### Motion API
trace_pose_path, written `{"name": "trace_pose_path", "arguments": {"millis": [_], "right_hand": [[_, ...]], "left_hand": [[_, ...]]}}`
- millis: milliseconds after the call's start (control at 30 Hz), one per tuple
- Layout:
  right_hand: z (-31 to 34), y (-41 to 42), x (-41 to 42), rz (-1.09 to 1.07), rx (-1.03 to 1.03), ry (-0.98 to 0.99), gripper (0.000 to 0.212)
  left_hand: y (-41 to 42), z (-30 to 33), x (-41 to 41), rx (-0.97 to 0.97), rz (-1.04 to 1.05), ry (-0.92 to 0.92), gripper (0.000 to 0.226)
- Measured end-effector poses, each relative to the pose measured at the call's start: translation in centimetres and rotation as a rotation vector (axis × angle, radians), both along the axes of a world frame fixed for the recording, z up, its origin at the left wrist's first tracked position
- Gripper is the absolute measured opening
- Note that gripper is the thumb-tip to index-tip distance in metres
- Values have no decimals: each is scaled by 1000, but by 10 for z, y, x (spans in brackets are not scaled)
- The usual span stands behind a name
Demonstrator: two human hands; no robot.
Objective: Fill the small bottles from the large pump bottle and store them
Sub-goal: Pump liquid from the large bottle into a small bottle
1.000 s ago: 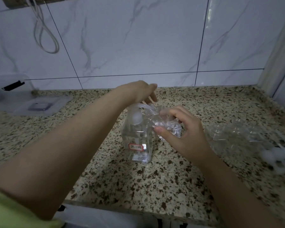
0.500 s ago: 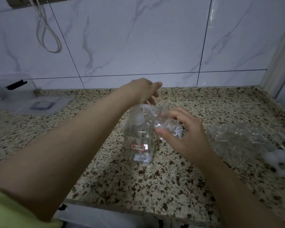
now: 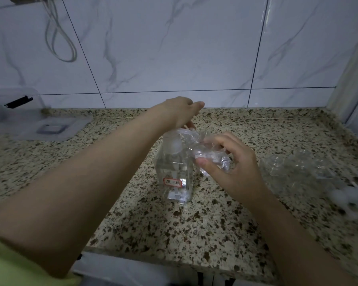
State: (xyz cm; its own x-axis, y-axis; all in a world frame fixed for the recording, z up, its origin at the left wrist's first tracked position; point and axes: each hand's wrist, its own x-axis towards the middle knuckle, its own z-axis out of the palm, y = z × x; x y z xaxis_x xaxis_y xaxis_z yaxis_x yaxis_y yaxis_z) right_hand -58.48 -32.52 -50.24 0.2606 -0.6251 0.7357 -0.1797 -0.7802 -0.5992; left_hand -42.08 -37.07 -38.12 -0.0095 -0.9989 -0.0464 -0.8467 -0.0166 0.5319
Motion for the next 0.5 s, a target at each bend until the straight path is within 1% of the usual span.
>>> {"name": "trace_pose_path", "arguments": {"millis": [67,167,300,400,500], "right_hand": [[0,1,-1,12,17,-5,34],[-1,0,-1,-12,28,-18,38],[-2,-1,-1,-19,4,5,38],[-1,0,-1,-27,-1,-9,39],[0,0,-1,-8,-2,5,35]], "left_hand": [[0,1,-1,22,4,-12,52],[1,1,0,-15,22,25,51],[2,3,0,22,7,-7,56],[2,4,0,9,6,35,56],[2,4,-1,36,3,-16,58]]}}
